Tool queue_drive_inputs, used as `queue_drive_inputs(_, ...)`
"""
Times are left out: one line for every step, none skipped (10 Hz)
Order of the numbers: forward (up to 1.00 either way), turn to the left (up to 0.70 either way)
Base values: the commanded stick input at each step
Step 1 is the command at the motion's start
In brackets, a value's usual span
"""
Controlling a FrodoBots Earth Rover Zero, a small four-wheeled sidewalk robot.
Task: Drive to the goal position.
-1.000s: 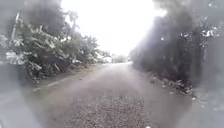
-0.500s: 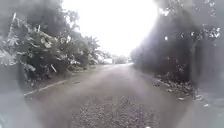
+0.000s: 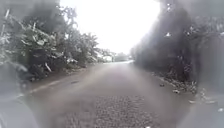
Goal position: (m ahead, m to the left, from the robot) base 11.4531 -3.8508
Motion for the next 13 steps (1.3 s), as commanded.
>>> queue_drive_inputs(0.7, -0.35)
queue_drive_inputs(0.7, -0.35)
queue_drive_inputs(0.7, -0.18)
queue_drive_inputs(0.7, 0.0)
queue_drive_inputs(0.7, 0.0)
queue_drive_inputs(0.7, 0.0)
queue_drive_inputs(0.7, 0.0)
queue_drive_inputs(0.7, 0.0)
queue_drive_inputs(0.7, 0.0)
queue_drive_inputs(0.7, 0.0)
queue_drive_inputs(0.7, 0.0)
queue_drive_inputs(0.7, 0.0)
queue_drive_inputs(0.7, 0.0)
